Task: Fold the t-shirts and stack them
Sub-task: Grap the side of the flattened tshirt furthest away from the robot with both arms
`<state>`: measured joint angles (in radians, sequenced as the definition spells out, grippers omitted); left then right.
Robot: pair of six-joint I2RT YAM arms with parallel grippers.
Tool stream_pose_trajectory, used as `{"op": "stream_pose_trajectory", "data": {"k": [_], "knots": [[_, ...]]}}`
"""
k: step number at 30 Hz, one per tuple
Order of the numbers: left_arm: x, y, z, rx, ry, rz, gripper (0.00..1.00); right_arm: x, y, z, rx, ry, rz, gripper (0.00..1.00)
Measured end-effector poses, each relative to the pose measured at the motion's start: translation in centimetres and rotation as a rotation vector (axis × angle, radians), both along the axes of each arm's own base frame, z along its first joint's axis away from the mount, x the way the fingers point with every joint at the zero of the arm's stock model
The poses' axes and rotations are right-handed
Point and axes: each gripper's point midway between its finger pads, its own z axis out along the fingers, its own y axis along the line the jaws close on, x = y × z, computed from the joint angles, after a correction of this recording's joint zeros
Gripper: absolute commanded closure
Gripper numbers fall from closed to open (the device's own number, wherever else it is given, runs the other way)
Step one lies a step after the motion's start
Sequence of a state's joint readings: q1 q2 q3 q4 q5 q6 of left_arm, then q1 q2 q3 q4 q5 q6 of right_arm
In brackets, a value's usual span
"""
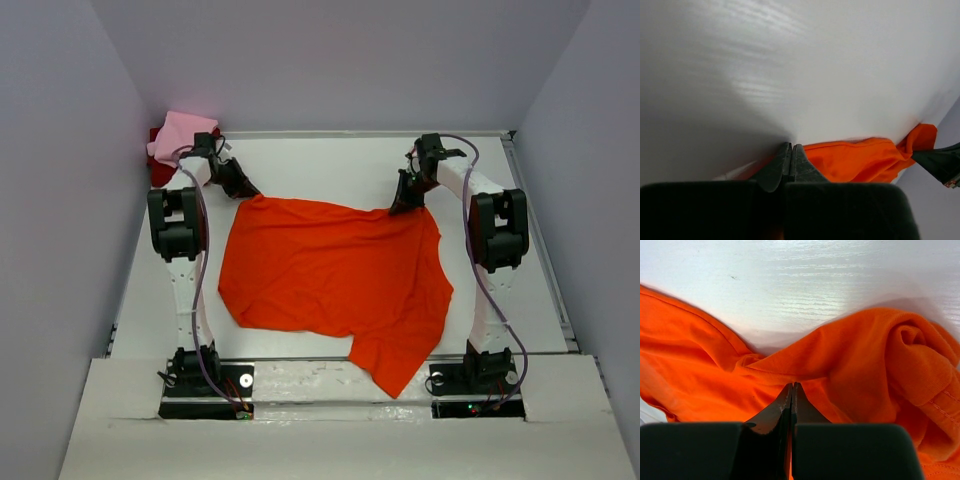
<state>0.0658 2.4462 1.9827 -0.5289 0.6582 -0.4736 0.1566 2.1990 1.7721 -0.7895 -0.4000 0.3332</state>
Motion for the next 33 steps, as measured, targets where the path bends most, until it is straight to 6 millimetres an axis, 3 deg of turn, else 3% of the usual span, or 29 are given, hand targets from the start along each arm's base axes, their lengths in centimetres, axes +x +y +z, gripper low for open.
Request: {"op": "stream_pose_trajectory", "data": {"k": [6,14,16,17,18,21,22,25,28,31,33], "knots": [[-3.0,2.8,-0.1,0.154,0.057,0.108,1.0,-0.1,0.0,0.0,0.0,0.006,-0.002,1.0],[-2.6,7.0,0.5,0.273,0.038,0.22,1.0,-0.2,0.0,0.0,0.0,0.009,-0.002,1.0],[-2.4,7.7,1.0,0.29,0.024,0.237,1.0,-0.2,0.0,0.0,0.0,0.01,-0.001,0.88],[-2.2,7.8,1.5,0.293,0.008,0.243,1.0,-0.3,0.0,0.0,0.001,0.012,-0.001,0.66],[-2.0,7.8,2.1,0.293,-0.008,0.246,1.0,-0.3,0.1,0.0,0.005,0.012,0.003,0.59],[-0.9,7.7,4.8,0.284,-0.091,0.254,1.0,-0.5,0.4,0.7,0.027,0.01,0.008,0.42],[-0.8,7.7,5.3,0.282,-0.106,0.255,1.0,-0.4,0.3,0.9,0.033,0.007,0.006,0.41],[-0.4,7.5,7.0,0.273,-0.152,0.254,1.0,-0.4,0.5,3.2,0.075,-0.025,0.009,0.41],[-0.3,7.3,7.4,0.268,-0.164,0.25,1.0,0.7,-0.1,8.0,0.164,-0.1,-0.013,0.41],[-0.5,7.3,7.0,0.268,-0.154,0.249,1.0,2.6,-2.7,12.7,0.205,-0.207,-0.066,0.4],[-0.7,7.3,6.8,0.269,-0.148,0.249,1.0,3.2,-5.0,14.4,0.203,-0.254,-0.111,0.4]]}}
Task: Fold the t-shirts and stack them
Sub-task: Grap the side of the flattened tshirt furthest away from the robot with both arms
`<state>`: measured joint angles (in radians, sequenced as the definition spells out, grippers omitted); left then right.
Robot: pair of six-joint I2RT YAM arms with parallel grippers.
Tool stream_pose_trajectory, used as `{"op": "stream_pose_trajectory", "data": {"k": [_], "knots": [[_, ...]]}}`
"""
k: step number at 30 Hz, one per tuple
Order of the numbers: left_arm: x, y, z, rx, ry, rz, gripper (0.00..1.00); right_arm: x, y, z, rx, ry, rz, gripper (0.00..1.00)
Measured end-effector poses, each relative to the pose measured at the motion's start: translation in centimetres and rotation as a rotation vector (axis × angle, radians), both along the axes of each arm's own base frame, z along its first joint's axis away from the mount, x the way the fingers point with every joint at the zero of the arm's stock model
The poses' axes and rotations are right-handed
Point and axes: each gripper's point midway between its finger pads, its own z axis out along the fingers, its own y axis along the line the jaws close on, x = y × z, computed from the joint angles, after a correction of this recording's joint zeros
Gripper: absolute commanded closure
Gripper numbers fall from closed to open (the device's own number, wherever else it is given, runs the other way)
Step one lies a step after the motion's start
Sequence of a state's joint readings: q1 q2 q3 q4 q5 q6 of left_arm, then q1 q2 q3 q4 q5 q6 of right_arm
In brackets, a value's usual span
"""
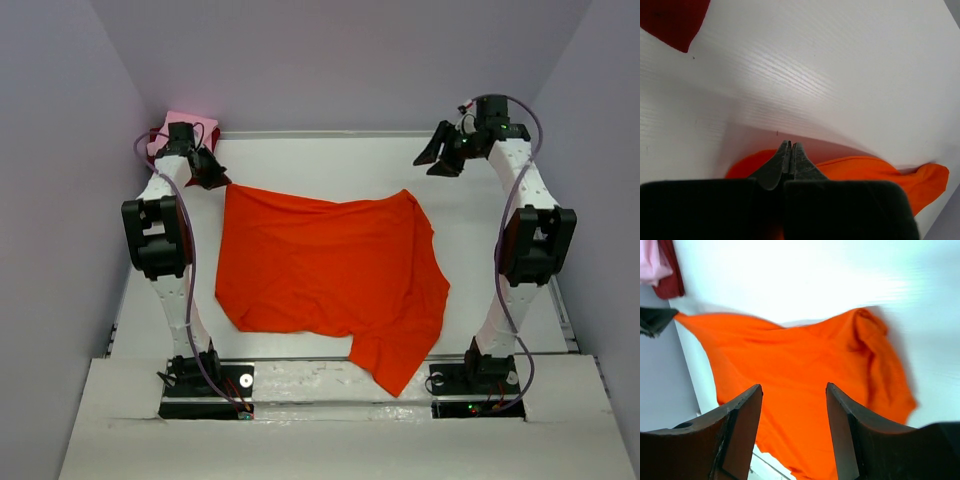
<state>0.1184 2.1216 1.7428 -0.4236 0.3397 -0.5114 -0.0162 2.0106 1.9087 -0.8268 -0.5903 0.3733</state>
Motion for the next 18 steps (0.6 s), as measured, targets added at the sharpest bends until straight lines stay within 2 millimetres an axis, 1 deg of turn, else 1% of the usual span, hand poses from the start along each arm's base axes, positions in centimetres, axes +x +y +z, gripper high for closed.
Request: {"op": "stream_pose_trajectory", "data": {"k": [2,3,5,6,9,11,13,16,18], "knots": [[-0.1,0.0,-0.2,-0.001,0.005,-0.001,1.0,0.2,-2.0,0.4,-0.006,-0.007,-0.044,0.4],[-0.1,0.0,-0.2,-0.001,0.005,-0.001,1.0,0.3,-3.1,0.0,-0.007,0.003,-0.066,0.4],[-0.3,0.0,-0.5,-0.002,0.009,-0.001,1.0,0.4,-3.9,-1.2,-0.008,0.031,-0.081,0.39],[-0.4,0.0,-0.6,-0.003,0.013,-0.001,1.0,0.4,-4.0,-2.2,-0.006,0.055,-0.083,0.36],[-0.7,-0.2,-1.2,-0.008,0.024,-0.004,1.0,0.6,-3.6,-5.4,-0.001,0.125,-0.068,0.34],[-1.0,-0.2,-1.4,-0.011,0.032,-0.005,1.0,0.6,-3.3,-7.6,0.001,0.175,-0.06,0.34],[-1.0,-0.3,-1.4,-0.013,0.031,-0.007,1.0,0.5,-3.2,-9.3,0.002,0.216,-0.056,0.34],[-1.0,-0.3,-1.3,-0.014,0.029,-0.01,1.0,0.2,-3.0,-10.5,0.002,0.246,-0.048,0.34],[-1.0,-0.3,-1.3,-0.013,0.029,-0.013,1.0,0.2,-3.0,-10.5,0.001,0.249,-0.048,0.34]]}}
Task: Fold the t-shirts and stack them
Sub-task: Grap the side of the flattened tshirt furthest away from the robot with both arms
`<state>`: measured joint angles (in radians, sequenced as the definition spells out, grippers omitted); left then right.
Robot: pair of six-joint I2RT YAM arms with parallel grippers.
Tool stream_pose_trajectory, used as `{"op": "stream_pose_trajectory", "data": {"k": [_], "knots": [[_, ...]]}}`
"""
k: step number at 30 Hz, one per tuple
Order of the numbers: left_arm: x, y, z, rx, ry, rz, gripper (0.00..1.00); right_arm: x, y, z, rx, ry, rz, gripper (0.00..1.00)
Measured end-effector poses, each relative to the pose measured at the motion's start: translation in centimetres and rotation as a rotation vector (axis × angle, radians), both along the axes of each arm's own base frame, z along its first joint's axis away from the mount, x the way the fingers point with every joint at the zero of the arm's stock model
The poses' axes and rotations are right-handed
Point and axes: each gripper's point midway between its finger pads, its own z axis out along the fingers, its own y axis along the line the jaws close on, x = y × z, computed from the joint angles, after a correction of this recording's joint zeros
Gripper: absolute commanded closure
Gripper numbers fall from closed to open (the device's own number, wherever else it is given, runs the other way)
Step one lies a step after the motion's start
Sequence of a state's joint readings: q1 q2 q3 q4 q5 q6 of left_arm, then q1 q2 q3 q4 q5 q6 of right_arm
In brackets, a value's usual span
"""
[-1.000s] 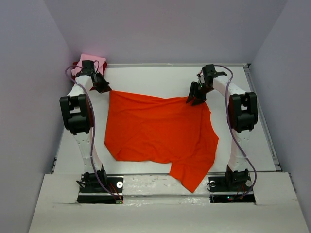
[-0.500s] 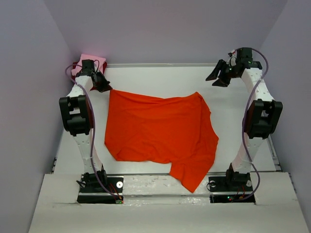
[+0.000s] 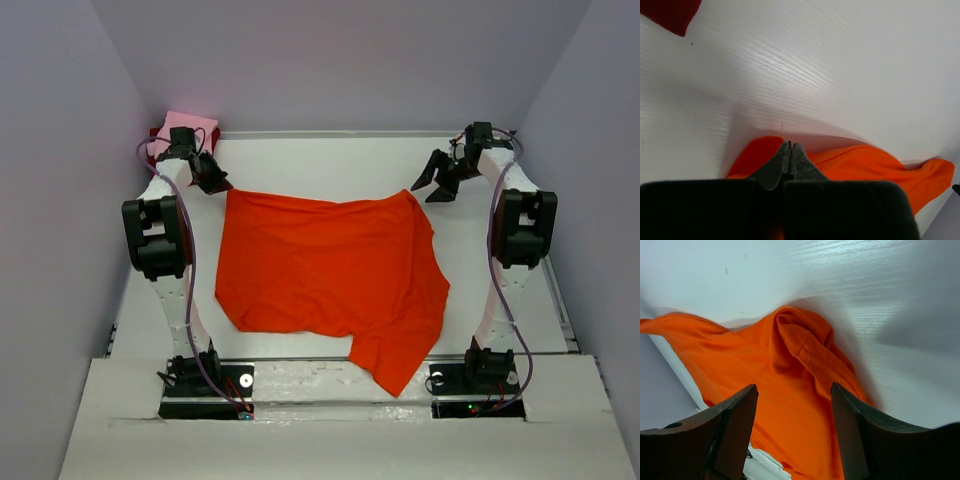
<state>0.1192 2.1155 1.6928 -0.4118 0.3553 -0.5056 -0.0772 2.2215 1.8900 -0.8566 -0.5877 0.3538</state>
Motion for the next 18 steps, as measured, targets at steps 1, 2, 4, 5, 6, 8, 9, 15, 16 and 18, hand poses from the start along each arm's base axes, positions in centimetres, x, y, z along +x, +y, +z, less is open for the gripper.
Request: {"op": "stream_pose_trajectory", "data": {"k": [1,2,4,5,6,8,9,15,16,18], "knots": [[0.0,0.0,0.0,0.0,0.002,-0.001,1.0,0.1,0.0,0.1,0.0,-0.003,0.001,0.34],[-0.1,0.0,0.0,0.0,0.004,-0.001,1.0,0.1,0.0,0.1,0.0,-0.006,0.001,0.34],[-0.1,0.0,0.0,-0.001,0.004,-0.002,1.0,0.2,0.0,0.2,-0.001,-0.011,0.003,0.34],[-0.1,0.0,0.0,-0.001,0.005,-0.003,1.0,0.3,0.0,0.2,-0.001,-0.012,0.003,0.34],[-0.1,-0.1,0.0,-0.002,0.005,-0.004,1.0,0.6,0.0,0.1,-0.002,-0.017,0.005,0.34],[-0.1,-0.1,0.1,-0.002,0.005,-0.005,1.0,0.9,0.0,0.0,0.0,-0.022,0.009,0.34],[-0.1,-0.1,0.2,-0.002,0.004,-0.005,1.0,1.1,0.0,-0.2,0.001,-0.024,0.011,0.34],[-0.1,-0.1,0.5,-0.002,0.006,-0.011,1.0,2.1,-0.1,-2.5,0.004,-0.003,0.017,0.34],[-0.1,-0.1,0.5,-0.002,0.005,-0.011,1.0,2.1,-0.1,-3.2,0.005,0.009,0.018,0.34],[-0.1,-0.1,0.5,-0.002,0.005,-0.011,1.0,2.2,-0.1,-4.0,0.007,0.022,0.018,0.34]]}}
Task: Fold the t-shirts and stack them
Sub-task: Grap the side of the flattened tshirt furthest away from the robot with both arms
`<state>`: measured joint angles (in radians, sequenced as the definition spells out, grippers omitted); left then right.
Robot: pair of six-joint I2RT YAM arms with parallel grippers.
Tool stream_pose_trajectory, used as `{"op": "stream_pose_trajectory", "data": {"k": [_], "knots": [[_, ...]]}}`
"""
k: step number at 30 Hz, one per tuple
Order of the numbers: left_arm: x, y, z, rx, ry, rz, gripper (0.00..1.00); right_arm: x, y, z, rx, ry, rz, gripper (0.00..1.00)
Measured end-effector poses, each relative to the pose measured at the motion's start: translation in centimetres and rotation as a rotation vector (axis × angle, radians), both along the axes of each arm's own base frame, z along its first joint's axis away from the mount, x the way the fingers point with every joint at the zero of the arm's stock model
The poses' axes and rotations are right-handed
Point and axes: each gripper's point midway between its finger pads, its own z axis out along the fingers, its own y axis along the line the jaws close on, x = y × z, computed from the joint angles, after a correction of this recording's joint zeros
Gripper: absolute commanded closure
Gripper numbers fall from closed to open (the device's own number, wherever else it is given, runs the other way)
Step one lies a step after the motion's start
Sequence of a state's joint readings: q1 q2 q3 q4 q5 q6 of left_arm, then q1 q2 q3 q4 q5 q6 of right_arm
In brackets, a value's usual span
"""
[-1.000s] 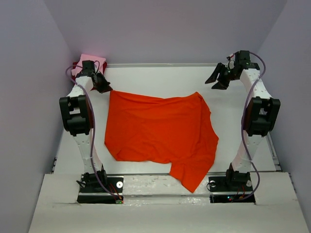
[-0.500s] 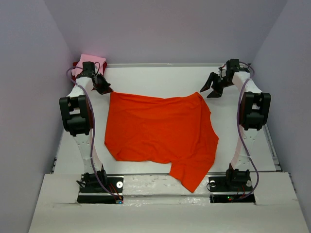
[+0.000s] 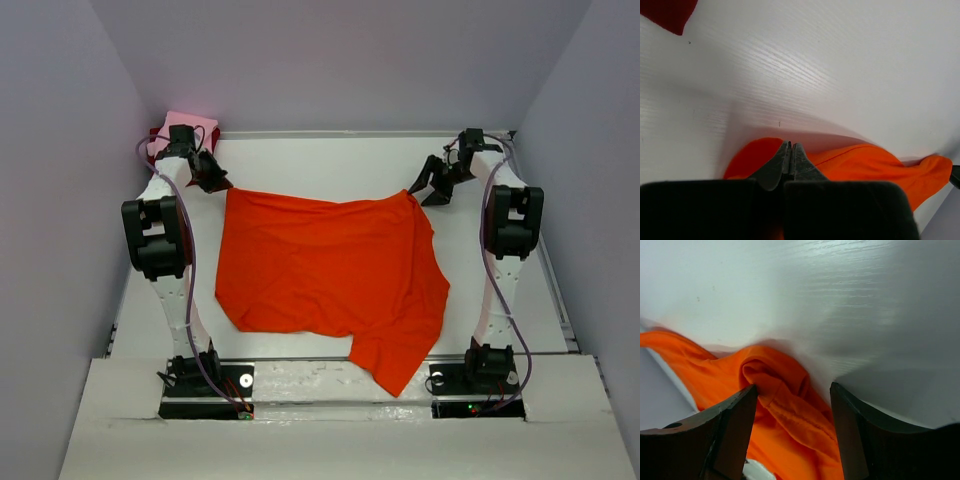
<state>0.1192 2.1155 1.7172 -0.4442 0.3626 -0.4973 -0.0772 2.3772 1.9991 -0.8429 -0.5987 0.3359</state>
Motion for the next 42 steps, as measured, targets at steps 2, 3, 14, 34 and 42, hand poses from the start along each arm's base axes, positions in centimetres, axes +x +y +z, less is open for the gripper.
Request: {"op": "stream_pose_trajectory", "data": {"k": [2,3,14,34,42], "knots": [[0.0,0.0,0.0,-0.001,0.002,0.0,1.0,0.1,0.2,-0.4,0.018,0.009,0.003,0.34],[-0.1,0.0,0.0,-0.001,0.003,0.0,1.0,0.2,0.3,-0.3,0.019,0.005,0.004,0.34],[-0.3,0.0,-0.1,0.0,0.011,-0.003,1.0,0.5,2.5,0.3,0.056,-0.018,0.047,0.73],[-0.4,0.0,1.4,0.009,-0.017,-0.008,1.0,0.0,1.3,1.1,-0.082,-0.03,0.031,1.0],[-0.4,0.1,2.0,0.016,-0.031,-0.014,1.0,0.5,-1.0,2.7,-0.096,-0.064,-0.019,1.0]]}}
